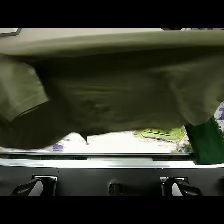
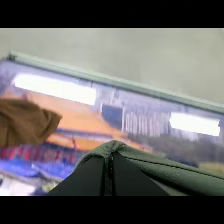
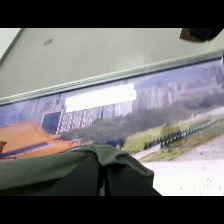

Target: Fold the clothes and pants, and hang the long-sleeved shirts on hangers.

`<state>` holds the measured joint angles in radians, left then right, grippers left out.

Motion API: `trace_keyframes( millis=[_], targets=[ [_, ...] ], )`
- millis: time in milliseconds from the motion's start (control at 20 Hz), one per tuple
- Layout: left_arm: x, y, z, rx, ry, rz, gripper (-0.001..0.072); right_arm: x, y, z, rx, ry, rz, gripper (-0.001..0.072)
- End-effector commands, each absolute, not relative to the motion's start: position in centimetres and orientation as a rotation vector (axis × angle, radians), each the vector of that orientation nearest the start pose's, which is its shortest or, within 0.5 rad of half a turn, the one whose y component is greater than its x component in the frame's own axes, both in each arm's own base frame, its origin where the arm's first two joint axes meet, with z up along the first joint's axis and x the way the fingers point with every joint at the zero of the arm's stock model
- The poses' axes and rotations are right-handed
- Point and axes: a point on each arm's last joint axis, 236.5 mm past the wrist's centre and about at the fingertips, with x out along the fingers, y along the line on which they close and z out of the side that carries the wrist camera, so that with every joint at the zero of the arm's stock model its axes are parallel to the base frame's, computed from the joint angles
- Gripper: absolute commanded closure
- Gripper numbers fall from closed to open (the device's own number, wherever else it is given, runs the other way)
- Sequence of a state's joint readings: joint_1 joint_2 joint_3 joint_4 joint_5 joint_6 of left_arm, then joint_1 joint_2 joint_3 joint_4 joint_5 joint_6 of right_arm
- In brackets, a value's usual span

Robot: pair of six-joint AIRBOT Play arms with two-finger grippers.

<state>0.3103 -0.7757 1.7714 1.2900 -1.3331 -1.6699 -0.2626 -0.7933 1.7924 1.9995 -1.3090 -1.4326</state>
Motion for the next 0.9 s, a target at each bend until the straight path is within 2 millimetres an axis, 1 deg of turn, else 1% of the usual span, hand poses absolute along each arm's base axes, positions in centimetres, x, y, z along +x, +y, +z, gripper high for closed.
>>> trace_keyframes(
  millis=[0, 50, 100, 200, 250, 300, 350, 400, 450, 500, 550, 600, 650, 700, 750, 850],
  targets=[
    [32.1, 2.8, 33.9, -0.285, 0.546, 0.034, 0.0692, 34.1, 1.6, 37.9, 0.479, 0.482, 0.117, 0.0687],
    [34.0, 3.3, 30.3, -0.308, 0.641, 0.036, 0.0692, 36.7, 1.1, 35.0, 0.508, 0.568, 0.113, 0.0687],
    [36.2, 3.7, 26.1, -0.328, 0.738, 0.032, 0.0692, 39.7, 0.5, 31.5, 0.537, 0.659, 0.104, 0.0687],
    [40.5, 4.4, 18.4, -0.346, 0.867, 0.028, 0.0692, 45.1, -0.9, 24.1, 0.573, 0.816, 0.087, 0.0687],
    [42.6, 4.7, 15.0, -0.367, 0.905, 0.036, 0.0692, 47.6, -1.7, 19.9, 0.599, 0.884, 0.071, 0.0687],
    [44.8, 5.0, 11.5, -0.383, 0.934, 0.046, 0.0691, 49.7, -2.1, 16.1, 0.634, 0.939, 0.057, 0.0687],
    [46.7, 5.1, 8.5, -0.391, 0.955, 0.052, 0.0692, 51.6, -2.4, 12.3, 0.674, 0.988, 0.047, 0.0687],
    [48.6, 5.1, 5.7, -0.377, 0.966, 0.047, 0.0692, 53.1, -2.2, 9.0, 0.695, 1.023, 0.048, 0.0687],
    [50.2, 5.0, 3.4, -0.368, 0.972, 0.044, 0.0692, 54.4, -2.0, 5.6, 0.707, 1.053, 0.04, 0.0687],
    [51.5, 4.8, 1.2, -0.362, 0.979, 0.042, 0.0691, 55.3, -1.3, 2.9, 0.715, 1.079, 0.036, 0.0687],
    [52.4, 4.5, -0.6, -0.357, 0.991, 0.039, 0.0691, 56.1, -0.2, 0.3, 0.707, 1.104, 0.043, 0.0687],
    [52.9, 4.0, -2.4, -0.356, 1.011, 0.035, 0.0691, 56.7, 0.9, -1.7, 0.7, 1.12, 0.048, 0.0687],
    [53.1, 3.4, -3.9, -0.355, 1.037, 0.029, 0.0691, 57.2, 1.9, -3.5, 0.694, 1.131, 0.049, 0.0687],
    [53.0, 2.9, -5.3, -0.354, 1.065, 0.021, 0.069, 57.6, 2.8, -4.6, 0.69, 1.135, 0.053, 0.0686],
    [52.9, 2.4, -6.3, -0.352, 1.085, 0.015, 0.069, 58.0, 3.6, -5.5, 0.689, 1.135, 0.053, 0.0686],
    [52.6, 1.7, -7.1, -0.349, 1.11, 0.004, 0.0685, 58.1, 4.8, -5.9, 0.687, 1.139, 0.061, 0.0686]
  ],
)
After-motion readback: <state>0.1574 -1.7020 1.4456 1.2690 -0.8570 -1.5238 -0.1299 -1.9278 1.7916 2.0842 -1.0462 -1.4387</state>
